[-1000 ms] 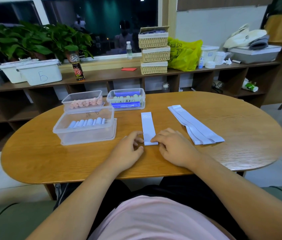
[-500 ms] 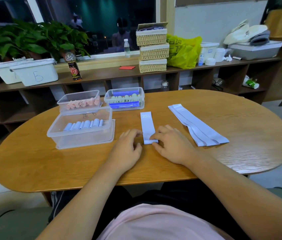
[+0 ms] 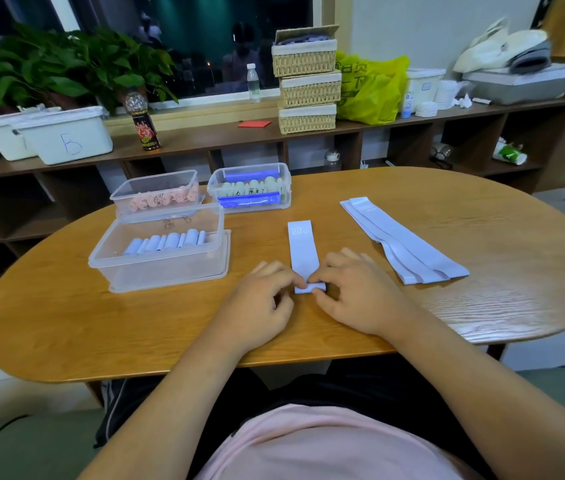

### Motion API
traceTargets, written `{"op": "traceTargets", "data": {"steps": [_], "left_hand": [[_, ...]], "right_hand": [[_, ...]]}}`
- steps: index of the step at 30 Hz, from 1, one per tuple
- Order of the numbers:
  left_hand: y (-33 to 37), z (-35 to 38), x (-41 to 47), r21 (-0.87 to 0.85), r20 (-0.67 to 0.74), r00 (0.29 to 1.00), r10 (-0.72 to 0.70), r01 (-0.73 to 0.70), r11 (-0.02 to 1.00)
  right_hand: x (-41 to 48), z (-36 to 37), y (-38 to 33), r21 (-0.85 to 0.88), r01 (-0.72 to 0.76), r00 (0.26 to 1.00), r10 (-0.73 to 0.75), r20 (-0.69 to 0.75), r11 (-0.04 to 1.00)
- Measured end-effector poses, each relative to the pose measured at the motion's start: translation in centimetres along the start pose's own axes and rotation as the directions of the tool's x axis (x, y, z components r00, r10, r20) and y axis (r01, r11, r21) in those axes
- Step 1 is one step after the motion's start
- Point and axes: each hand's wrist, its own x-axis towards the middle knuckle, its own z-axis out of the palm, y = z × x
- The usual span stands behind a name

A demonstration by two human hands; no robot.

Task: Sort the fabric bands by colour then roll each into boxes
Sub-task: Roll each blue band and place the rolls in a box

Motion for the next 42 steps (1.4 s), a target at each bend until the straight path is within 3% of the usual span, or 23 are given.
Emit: {"op": "traceTargets", "data": {"steps": [4, 8, 13, 19, 29, 42], "left_hand": [[0.2, 0.0, 0.2, 0.035, -0.004, 1.0, -0.016, 0.016, 0.999], [0.2, 0.1, 0.3, 0.075, 0.0, 0.999, -0.046, 0.045, 0.996], [0.3, 0.1, 0.5, 0.122, 0.015, 0.996, -0.087, 0.084, 0.989], [-0.1, 0.3, 0.6, 0.059, -0.059, 0.986, -0.159, 0.163, 0.985], [0.0, 0.3, 0.8, 0.065, -0.053, 0.981, -0.184, 0.188, 0.98], [0.3, 0.0, 0.1, 0.041, -0.019, 1.0, -0.021, 0.022, 0.999]], "right_hand": [[-0.1, -0.1, -0.1, -0.014, -0.03, 0.999, 0.03, -0.026, 0.999], [-0.2, -0.7, -0.2, 0.097, -0.007, 0.998, 0.013, -0.063, 0.995], [-0.1, -0.4, 0.0, 0.112, -0.001, 1.0, 0.004, -0.03, 0.994], [0.2, -0.2, 0.3, 0.121, -0.042, 0.999, 0.042, 0.0, 0.992], [1.2, 0.2, 0.5, 0.121, -0.058, 0.998, 0.06, -0.013, 0.991], [0.2, -0.1, 0.3, 0.107, -0.02, 0.999, 0.024, -0.04, 0.994]]}}
